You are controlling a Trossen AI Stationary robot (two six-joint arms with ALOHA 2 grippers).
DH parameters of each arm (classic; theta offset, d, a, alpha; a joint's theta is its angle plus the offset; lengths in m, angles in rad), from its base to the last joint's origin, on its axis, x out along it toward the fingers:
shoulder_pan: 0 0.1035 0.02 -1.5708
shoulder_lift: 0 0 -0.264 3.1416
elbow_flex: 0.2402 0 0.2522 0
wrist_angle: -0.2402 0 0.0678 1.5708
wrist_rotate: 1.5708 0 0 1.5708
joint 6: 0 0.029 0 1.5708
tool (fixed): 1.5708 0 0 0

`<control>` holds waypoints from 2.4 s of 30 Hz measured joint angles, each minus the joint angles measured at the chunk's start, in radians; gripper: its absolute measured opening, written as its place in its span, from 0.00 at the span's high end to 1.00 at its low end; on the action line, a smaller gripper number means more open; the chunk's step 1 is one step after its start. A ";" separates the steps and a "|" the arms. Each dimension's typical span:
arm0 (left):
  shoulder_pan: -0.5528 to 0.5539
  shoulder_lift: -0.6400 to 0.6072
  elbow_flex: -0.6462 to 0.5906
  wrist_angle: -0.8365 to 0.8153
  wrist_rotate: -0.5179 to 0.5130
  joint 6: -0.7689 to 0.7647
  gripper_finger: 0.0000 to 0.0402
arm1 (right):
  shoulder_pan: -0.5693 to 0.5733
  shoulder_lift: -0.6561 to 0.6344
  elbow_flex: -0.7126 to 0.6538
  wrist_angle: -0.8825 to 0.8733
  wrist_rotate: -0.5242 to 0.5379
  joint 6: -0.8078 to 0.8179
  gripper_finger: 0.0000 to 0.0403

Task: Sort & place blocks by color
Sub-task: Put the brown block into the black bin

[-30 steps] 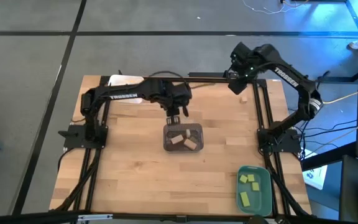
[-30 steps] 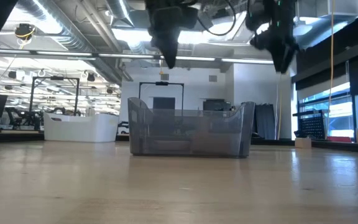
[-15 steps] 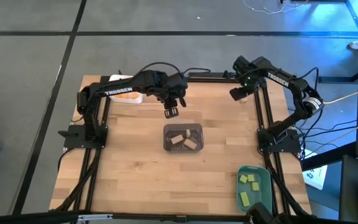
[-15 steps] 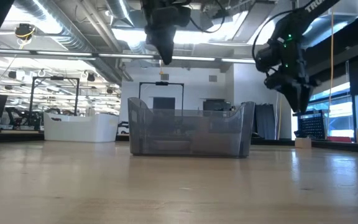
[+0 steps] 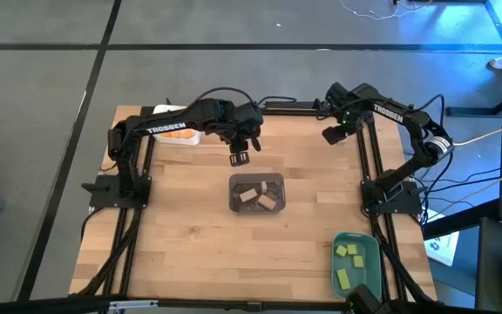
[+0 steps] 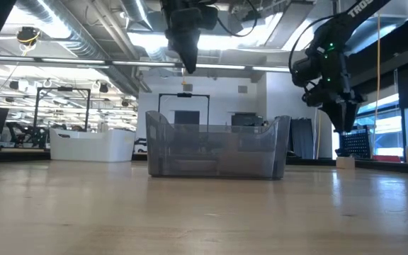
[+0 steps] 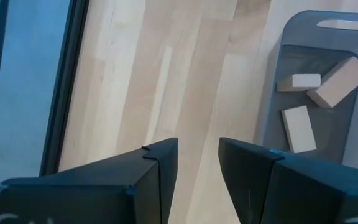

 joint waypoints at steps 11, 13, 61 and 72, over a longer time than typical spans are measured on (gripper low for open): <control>0.000 0.000 0.000 0.002 0.000 0.022 0.73 | 0.001 0.058 0.000 0.112 -0.036 0.068 0.45; 0.000 0.000 0.000 0.002 0.000 0.022 0.73 | -0.004 0.080 0.000 0.125 -0.033 0.094 0.45; 0.000 0.000 0.000 -0.004 0.000 0.030 0.73 | -0.079 0.288 0.110 0.071 0.001 -0.117 0.70; 0.011 -0.020 0.002 -0.071 -0.006 0.058 0.73 | 0.136 0.287 0.383 -0.223 -0.001 -0.233 0.70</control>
